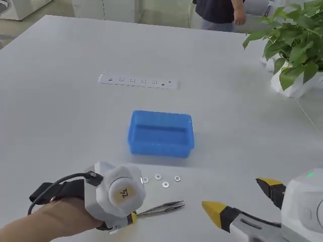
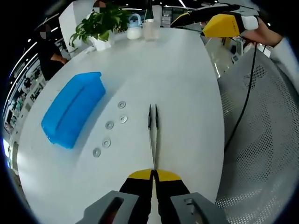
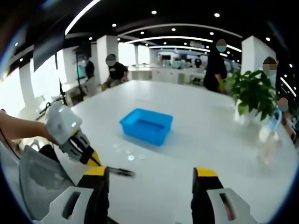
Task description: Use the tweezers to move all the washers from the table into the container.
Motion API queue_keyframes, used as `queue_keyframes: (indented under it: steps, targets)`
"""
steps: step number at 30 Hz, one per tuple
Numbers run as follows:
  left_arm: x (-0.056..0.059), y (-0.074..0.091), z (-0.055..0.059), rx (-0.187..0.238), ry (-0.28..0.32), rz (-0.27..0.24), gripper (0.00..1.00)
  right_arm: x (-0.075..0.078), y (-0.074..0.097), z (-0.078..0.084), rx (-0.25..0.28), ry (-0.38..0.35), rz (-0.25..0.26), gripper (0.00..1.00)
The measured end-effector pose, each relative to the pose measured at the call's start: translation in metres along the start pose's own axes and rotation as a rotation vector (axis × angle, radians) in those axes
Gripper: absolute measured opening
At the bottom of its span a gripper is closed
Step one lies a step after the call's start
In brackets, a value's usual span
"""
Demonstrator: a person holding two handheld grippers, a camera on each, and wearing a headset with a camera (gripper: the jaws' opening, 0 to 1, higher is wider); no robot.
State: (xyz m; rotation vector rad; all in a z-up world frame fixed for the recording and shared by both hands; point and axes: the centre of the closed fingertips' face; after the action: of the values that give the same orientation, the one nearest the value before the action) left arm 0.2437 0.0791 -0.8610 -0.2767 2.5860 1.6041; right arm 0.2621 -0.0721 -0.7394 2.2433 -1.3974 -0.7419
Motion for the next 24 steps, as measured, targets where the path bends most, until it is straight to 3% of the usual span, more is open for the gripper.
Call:
queue_keyframes:
  steps: [4,11,16,20,24]
  targets:
    - [0.0,0.008,-0.006,0.019,-0.003,-0.01,0.0,-0.003,0.002,-0.002,0.007,0.011,-0.005,0.69]
    - [-0.006,0.033,-0.025,0.108,0.052,-0.052,0.0,-0.009,0.001,0.0,0.002,0.025,-0.023,0.66]
    - [-0.006,0.044,-0.03,0.117,0.046,-0.074,0.0,-0.016,0.0,0.001,-0.005,0.038,-0.044,0.63]
    - [-0.008,0.057,-0.039,0.14,0.044,-0.094,0.0,-0.025,-0.005,0.006,-0.038,0.058,-0.094,0.52]
    - [-0.009,0.068,-0.045,0.15,0.023,-0.11,0.0,-0.045,-0.016,0.019,-0.105,0.106,-0.193,0.3]
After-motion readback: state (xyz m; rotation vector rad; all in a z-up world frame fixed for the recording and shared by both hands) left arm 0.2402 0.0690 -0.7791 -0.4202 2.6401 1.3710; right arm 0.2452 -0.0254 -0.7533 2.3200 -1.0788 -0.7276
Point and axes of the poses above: the centre of the closed fingertips' face, and the gripper's own axes: y roughly backward along the fingers, x roughly to its right, z roughly out of its underside, and after that the axes turned 15 degrees about -y, right-handed
